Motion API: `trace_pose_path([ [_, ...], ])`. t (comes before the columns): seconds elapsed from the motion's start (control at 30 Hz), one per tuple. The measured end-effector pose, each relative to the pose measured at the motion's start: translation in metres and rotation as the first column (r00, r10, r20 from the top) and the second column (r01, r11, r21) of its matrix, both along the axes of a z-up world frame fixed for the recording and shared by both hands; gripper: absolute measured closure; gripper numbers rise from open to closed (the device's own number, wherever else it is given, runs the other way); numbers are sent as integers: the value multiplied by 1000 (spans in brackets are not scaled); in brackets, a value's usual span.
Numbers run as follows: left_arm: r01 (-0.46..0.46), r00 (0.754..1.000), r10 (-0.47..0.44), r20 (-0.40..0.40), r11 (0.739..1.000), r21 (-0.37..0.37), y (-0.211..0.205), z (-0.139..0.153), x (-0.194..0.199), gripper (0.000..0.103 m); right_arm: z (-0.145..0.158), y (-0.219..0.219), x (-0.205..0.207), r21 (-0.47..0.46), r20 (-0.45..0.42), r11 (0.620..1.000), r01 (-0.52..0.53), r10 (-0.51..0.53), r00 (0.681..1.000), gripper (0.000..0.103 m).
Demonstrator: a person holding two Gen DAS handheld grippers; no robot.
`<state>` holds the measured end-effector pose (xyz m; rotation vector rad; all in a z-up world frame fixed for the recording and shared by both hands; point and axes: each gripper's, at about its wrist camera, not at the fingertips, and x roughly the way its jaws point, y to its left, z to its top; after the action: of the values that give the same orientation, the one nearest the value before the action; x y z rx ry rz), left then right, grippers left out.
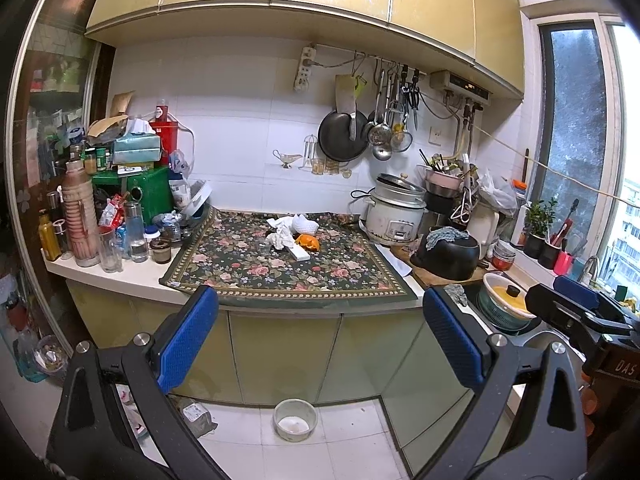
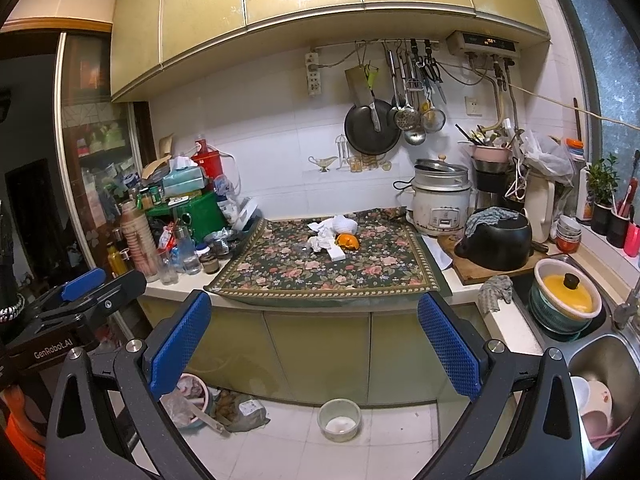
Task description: Collect trash
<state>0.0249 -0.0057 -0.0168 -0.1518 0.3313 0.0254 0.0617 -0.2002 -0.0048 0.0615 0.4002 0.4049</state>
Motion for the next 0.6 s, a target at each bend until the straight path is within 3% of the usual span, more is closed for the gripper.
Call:
trace_pose_path([
  [0.6,-49,998,49,-30,999,2,-20,2,45,0,-3,-19,34,13,-17,1000,-11,11,1000,0],
])
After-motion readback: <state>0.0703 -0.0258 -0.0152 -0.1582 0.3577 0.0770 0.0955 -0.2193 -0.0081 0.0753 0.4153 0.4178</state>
